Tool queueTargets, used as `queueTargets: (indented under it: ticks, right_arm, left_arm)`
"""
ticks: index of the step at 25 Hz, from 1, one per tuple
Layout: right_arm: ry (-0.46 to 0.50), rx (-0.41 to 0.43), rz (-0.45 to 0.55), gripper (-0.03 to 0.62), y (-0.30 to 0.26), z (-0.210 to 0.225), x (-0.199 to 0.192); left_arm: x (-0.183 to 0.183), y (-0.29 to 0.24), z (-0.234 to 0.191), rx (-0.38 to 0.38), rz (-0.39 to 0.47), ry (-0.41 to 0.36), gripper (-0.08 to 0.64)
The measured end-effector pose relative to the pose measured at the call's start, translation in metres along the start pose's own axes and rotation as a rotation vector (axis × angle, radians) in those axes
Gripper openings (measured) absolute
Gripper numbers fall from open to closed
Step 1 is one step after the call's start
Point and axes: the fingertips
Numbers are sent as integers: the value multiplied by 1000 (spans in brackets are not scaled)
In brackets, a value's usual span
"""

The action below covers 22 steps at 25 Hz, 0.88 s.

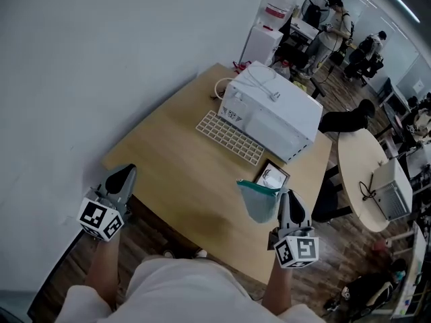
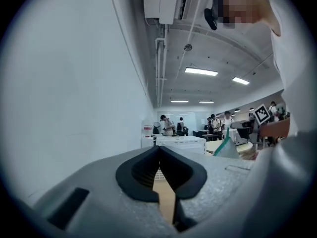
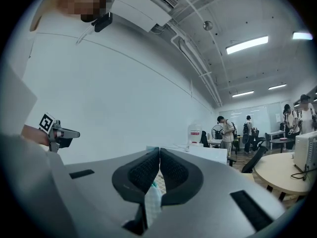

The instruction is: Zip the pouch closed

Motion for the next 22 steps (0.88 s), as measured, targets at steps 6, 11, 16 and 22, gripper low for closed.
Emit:
queueTargets:
  ticks: [6,11,16,22]
  right_arm:
    - [-1,-28,-8,8,9,13,3]
    - [8,-39,-14,8,16,22,5]
    - [8,-47,-18,8,17,29,4]
    - [8,-37,-11,8,14,32,4]
  left_arm:
    - [14,28,-17,106,91,-11,15]
    - [14,38,-13,135,118,-6,15]
    - [22,43,-9,153,145,-10,15]
    - [25,40,-3,157,143,-30,15]
Point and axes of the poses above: the fingertips, and each gripper's own axes: y backward along the fingers, z to its right, x out of its top, and after that the axes turned 14 degrees about y, right-handed
